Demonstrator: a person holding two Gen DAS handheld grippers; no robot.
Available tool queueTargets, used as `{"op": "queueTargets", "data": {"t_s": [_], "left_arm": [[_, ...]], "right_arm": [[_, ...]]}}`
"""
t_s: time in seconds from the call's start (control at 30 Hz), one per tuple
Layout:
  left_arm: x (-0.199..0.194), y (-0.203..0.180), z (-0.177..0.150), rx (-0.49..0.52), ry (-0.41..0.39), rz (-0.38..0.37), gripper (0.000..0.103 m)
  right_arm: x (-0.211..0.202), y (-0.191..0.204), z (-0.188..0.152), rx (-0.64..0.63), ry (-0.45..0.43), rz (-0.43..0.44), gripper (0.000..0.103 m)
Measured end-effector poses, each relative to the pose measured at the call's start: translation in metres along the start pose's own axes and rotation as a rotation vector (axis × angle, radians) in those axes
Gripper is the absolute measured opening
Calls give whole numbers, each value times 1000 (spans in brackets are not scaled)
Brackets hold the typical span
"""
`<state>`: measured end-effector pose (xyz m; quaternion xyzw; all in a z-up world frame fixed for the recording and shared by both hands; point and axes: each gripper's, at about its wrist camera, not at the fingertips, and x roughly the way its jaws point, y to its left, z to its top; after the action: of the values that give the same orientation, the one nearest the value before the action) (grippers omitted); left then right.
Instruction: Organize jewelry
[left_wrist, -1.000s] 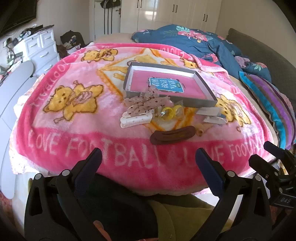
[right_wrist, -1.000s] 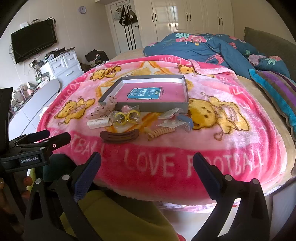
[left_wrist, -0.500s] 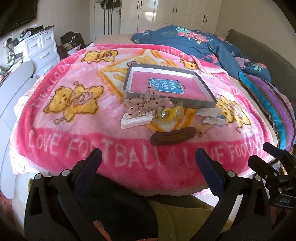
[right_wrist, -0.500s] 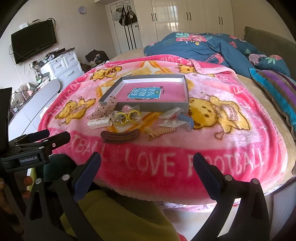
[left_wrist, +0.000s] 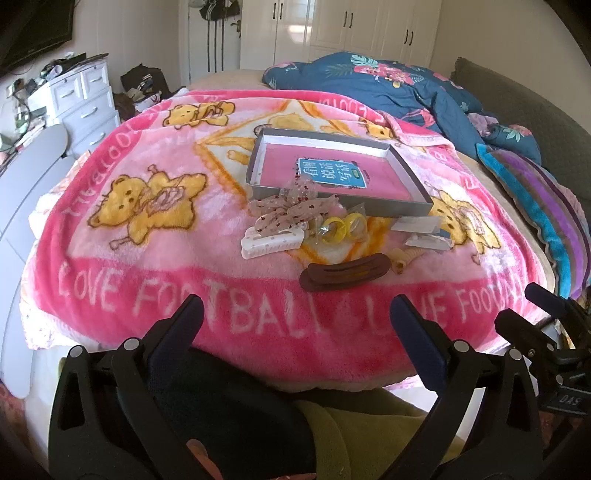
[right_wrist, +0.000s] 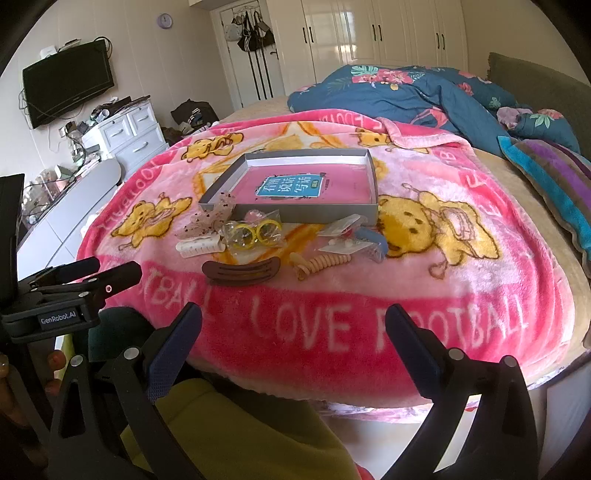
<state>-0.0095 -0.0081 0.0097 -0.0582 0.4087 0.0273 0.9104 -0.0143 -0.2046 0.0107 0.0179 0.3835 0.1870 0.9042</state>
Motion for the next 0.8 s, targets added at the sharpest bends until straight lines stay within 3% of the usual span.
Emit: {"op": "queueTargets", "data": {"t_s": [0.8], "left_arm": [[-6,8,10,-21,-8,12,95]], "right_arm": [[0,-4,10,-4,-4,22,99]]}}
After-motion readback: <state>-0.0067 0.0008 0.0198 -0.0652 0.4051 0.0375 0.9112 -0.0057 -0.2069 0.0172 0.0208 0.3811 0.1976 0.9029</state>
